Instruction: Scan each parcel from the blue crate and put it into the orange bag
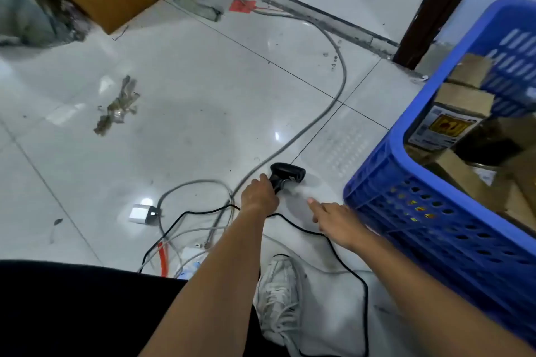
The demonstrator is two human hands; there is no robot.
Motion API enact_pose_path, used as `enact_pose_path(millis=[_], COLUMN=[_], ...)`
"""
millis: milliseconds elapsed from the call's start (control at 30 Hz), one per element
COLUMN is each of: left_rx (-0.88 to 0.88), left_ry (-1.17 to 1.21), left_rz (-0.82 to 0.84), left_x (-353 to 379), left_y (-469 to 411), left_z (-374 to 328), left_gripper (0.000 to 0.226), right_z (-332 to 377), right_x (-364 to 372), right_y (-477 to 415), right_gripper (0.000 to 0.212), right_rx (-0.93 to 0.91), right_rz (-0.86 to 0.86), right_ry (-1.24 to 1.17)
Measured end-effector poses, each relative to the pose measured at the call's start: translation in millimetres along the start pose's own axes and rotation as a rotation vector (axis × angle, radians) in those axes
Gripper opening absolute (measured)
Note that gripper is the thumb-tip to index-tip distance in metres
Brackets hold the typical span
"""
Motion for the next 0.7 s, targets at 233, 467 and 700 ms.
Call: enact_pose_path(millis=[233, 467, 700], left_rx=[-0.048, -0.220, -0.240], left_ry=[0.024, 0.468, 0.880], left_rz=[0.062, 0.198, 0.364], left_x=[14, 15, 13], left_y=[-7, 22, 103], left_z=[0, 0, -6], left_gripper=[0.045, 0.046, 0.024], right_z=[-8, -1, 18], right_x=[-1, -18, -30], right_y=[14, 37, 63], right_gripper=[0.090, 0.064, 0.063], right_rx=[0.038, 0.020, -0.050], right_rz=[0.030, 0.031, -0.031], right_ry=[-0.059, 0.062, 0.090])
Point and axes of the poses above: each hand's wrist, its own y-axis away from the middle knuckle, its own x-axis out of the palm, z = x × y, the point moved 8 cm from there along -y, towards the middle knuckle, and after that the axes turned 14 degrees about -x, right-handed, at the moved point
